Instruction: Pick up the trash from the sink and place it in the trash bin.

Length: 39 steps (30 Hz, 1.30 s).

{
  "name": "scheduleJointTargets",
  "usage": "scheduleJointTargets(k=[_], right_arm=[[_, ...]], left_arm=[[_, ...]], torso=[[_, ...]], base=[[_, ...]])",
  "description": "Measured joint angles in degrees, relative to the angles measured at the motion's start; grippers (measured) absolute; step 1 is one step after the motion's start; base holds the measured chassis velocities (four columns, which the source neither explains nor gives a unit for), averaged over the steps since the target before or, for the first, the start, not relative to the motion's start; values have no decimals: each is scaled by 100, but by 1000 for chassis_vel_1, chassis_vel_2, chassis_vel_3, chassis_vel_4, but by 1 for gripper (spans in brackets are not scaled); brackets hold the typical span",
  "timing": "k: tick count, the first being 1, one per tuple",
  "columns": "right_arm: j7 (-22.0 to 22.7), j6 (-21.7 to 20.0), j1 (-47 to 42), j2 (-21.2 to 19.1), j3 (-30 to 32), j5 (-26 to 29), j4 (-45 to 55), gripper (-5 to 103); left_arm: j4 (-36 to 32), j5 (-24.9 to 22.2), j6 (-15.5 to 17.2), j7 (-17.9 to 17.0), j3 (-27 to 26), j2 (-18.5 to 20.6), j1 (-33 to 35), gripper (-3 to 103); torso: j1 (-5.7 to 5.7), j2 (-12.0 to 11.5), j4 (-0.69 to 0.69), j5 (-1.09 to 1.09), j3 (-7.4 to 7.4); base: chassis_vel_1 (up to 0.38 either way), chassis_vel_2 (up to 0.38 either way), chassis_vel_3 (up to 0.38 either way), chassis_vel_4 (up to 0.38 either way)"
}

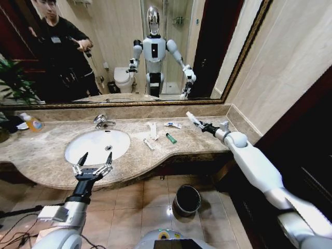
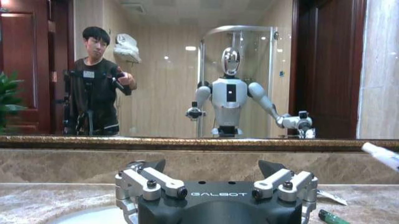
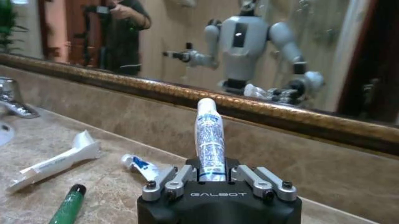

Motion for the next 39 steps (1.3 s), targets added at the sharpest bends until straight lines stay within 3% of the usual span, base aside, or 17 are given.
scheduleJointTargets(k=[5,9,12,13,17,26,34,39], right_arm=[[548,130,-1149,-120,548,120,1029,22],[888,212,-1591,20,806,131,1386,34],[1196,254,-1791,143,957,154,1589,31],[1483,274,-1928,254,1080,185,1764,24],[1912,286,-2219,491,1317,192,2165,22],[2215,330,-2844,970,1722,-17,2885,22],[2128,932,-3548,1519,2006,-672,3158,22],[2023,1143,-3893,1660,2111,-875,3191,22]], left_arm=[[0,0,0,1,0,1,0,100],[0,0,0,-1,0,0,0,100],[0,0,0,0,0,1,0,100],[0,0,0,0,0,1,0,100],[0,0,0,0,0,1,0,100],[0,0,0,0,0,0,0,100],[0,0,0,0,0,1,0,100],[-1,0,0,0,0,1,0,100]], torso=[[-1,1,-2,2,0],[-1,1,-2,1,0],[-1,1,0,1,0],[-1,1,0,-1,0],[-1,1,0,0,0],[-1,1,0,-1,0],[0,1,-1,0,0],[0,1,0,0,0]], base=[[0,0,0,0],[0,0,0,0],[0,0,0,0],[0,0,0,0],[0,0,0,0],[0,0,0,0],[0,0,0,0],[0,0,0,0]])
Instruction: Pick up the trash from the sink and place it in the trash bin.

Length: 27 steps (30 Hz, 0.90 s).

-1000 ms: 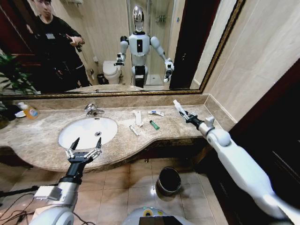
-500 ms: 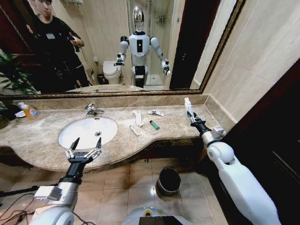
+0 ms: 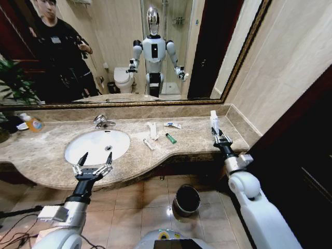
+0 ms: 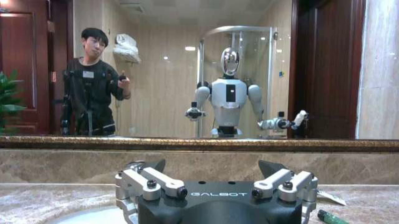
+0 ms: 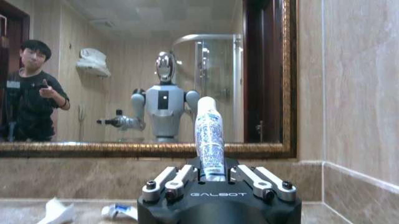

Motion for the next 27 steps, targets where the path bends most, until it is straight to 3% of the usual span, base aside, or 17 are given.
scheduleJointTargets(k=[14,27], right_arm=[[-190,1518,-1290,749,-140,-669,-746,22],[57,2514,-1408,659,-636,-900,-2056,22]], left_arm=[[0,0,0,0,0,0,0,100],[0,0,0,0,0,0,0,100]], torso=[[-1,-1,-1,0,0],[-1,-1,-1,1,0]], base=[[0,0,0,0],[0,0,0,0]])
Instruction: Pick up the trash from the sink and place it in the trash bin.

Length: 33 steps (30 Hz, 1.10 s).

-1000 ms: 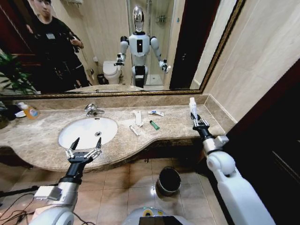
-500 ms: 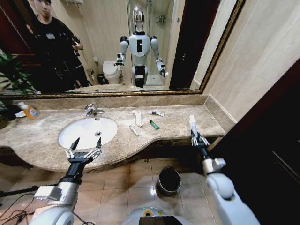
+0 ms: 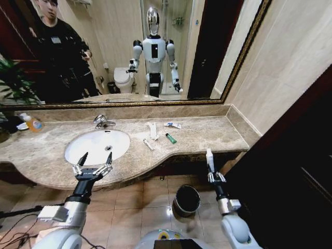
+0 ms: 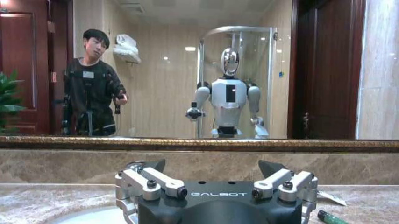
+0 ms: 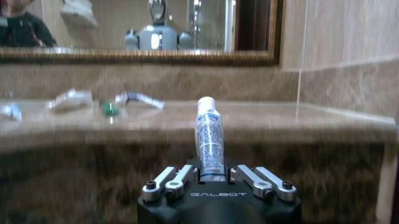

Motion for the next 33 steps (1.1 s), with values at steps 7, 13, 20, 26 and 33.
scheduleJointTargets(k=[7,13,20,26,33], right_arm=[[65,379,88,-221,-349,-216,-956,22],[19,158,240,-38,-436,-349,-1325,22],[-203,-260,296,83,-502,-393,-1695,22],[-690,-707,389,291,-523,-646,-2157,22],[-1040,-820,645,592,-479,-1052,-2709,22]], left_arm=[[0,0,0,0,0,0,0,100],[0,0,0,0,0,0,0,100],[0,0,0,0,0,0,0,100],[0,0,0,0,0,0,0,100],[0,0,0,0,0,0,0,100]], torso=[[0,0,0,-1,0],[0,0,0,1,0],[1,0,0,0,0],[1,0,0,0,0],[1,0,0,-1,0]], base=[[0,0,0,0],[0,0,0,0],[0,0,0,0],[0,0,0,0],[0,0,0,0]])
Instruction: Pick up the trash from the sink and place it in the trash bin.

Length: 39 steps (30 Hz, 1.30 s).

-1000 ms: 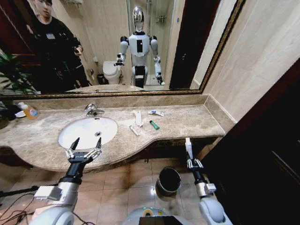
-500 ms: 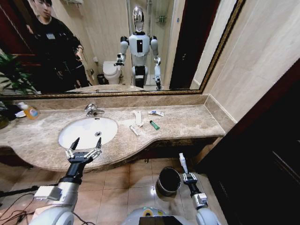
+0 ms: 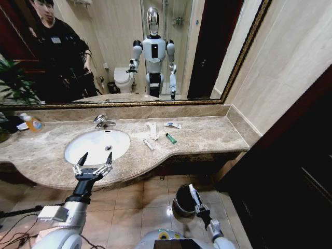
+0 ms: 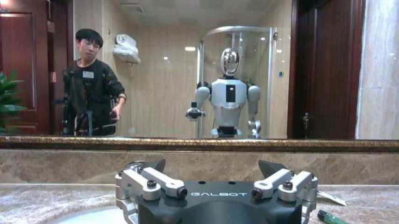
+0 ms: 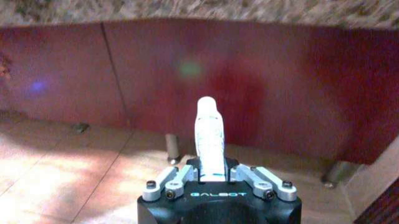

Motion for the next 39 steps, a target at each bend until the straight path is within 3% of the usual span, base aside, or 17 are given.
scheduleJointTargets(k=[5,10,21,31,39], right_arm=[[-3,-36,369,299,-7,-232,-550,21],[88,-59,516,352,-15,-253,-668,21],[383,-329,743,468,-14,308,-871,21],[886,-1030,786,640,-86,1355,-430,21],[1028,-1161,827,669,-89,1569,-344,21]], left_arm=[[0,0,0,0,0,0,0,100],[0,0,0,0,0,0,0,100],[0,0,0,0,0,0,0,100],[0,0,0,0,0,0,0,100],[0,0,0,0,0,0,0,100]], torso=[[0,0,0,1,0],[0,0,0,0,0],[0,0,0,1,0],[0,0,0,0,0],[0,0,0,0,0]], base=[[0,0,0,0],[0,0,0,0],[0,0,0,0],[0,0,0,0],[0,0,0,0]])
